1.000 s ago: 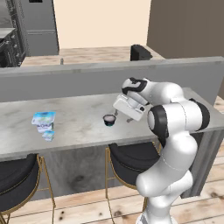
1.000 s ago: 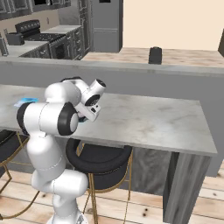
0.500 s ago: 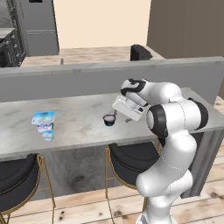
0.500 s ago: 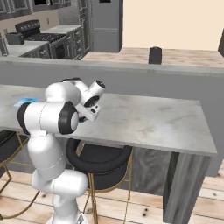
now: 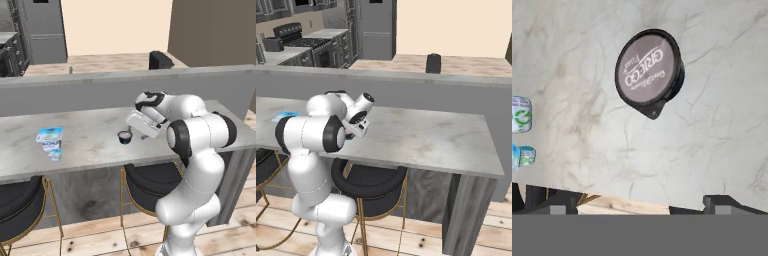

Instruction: Stack the yogurt containers by placing the smaller containers on top of the larger containers.

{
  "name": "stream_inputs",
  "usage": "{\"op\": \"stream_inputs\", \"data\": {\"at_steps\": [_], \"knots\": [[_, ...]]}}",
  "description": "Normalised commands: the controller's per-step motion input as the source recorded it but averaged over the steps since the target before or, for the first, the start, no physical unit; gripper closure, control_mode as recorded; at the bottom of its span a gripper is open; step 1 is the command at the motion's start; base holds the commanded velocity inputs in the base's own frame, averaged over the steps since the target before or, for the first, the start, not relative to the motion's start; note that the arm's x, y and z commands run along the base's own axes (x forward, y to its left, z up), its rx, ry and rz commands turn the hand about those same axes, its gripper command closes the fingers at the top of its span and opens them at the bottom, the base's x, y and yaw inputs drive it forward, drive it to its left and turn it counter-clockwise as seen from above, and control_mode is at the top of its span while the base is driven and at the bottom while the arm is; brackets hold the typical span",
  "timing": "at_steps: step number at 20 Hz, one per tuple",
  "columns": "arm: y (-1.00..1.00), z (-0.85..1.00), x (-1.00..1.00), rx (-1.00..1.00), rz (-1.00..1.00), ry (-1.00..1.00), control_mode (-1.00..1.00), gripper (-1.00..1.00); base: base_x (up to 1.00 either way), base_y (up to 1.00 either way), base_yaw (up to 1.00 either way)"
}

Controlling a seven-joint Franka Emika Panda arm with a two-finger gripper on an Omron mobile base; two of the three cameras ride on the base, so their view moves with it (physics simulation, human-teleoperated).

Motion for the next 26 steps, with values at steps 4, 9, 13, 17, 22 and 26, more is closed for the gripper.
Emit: {"op": "stream_inputs", "data": {"at_steps": [4, 9, 13, 17, 22, 26], "knots": [[0.00, -0.16, 0.17, 0.00, 0.01, -0.04, -1.00, -1.00, 0.00, 0.00, 0.00], [0.00, -0.20, 0.16, 0.00, 0.01, -0.01, -1.00, -1.00, 0.00, 0.00, 0.00], [0.00, -0.17, 0.18, 0.00, 0.01, 0.00, -1.00, -1.00, 0.00, 0.00, 0.00], [0.00, -0.12, 0.20, 0.00, 0.00, 0.00, -1.00, -1.00, 0.00, 0.00, 0.00], [0.02, -0.10, 0.20, 0.00, 0.00, -0.01, -1.00, -1.00, 0.00, 0.00, 0.00], [0.07, -0.06, 0.18, 0.00, 0.00, -0.01, -1.00, -1.00, 0.00, 0.00, 0.00]]}}
